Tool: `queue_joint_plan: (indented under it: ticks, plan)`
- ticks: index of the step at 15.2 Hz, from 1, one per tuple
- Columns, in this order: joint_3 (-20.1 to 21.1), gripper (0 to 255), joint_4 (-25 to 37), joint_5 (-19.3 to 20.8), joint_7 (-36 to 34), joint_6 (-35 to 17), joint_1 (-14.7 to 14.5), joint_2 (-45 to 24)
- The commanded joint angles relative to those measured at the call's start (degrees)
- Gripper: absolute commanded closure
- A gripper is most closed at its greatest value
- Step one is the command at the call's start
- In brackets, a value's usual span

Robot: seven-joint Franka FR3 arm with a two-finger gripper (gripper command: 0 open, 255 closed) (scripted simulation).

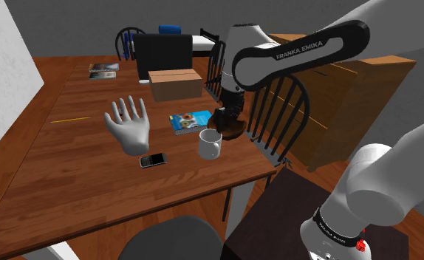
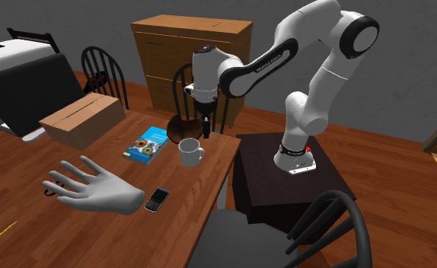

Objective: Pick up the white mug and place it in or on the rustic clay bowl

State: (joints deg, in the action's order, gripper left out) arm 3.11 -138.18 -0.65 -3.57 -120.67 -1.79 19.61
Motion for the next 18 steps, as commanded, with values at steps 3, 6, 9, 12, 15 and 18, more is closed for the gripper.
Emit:
queue_joint_plan:
  ticks: [3,6,9,12,15,18]
  plan:
    - [1.3,0,1.8,0.2,-2.0,-6.9,-0.4,-7.9]
    - [2.1,0,4.5,0.8,-3.6,-11.1,-0.7,-14.4]
    - [2.4,0,6.4,1.4,-4.8,-14.2,-1.0,-19.1]
    - [2.4,0,5.7,1.7,-5.0,-16.5,-1.0,-20.7]
    - [2.4,0,5.1,2.0,-5.2,-18.8,-1.0,-22.4]
    - [2.4,0,5.1,2.0,-5.2,-19.2,-1.0,-22.8]
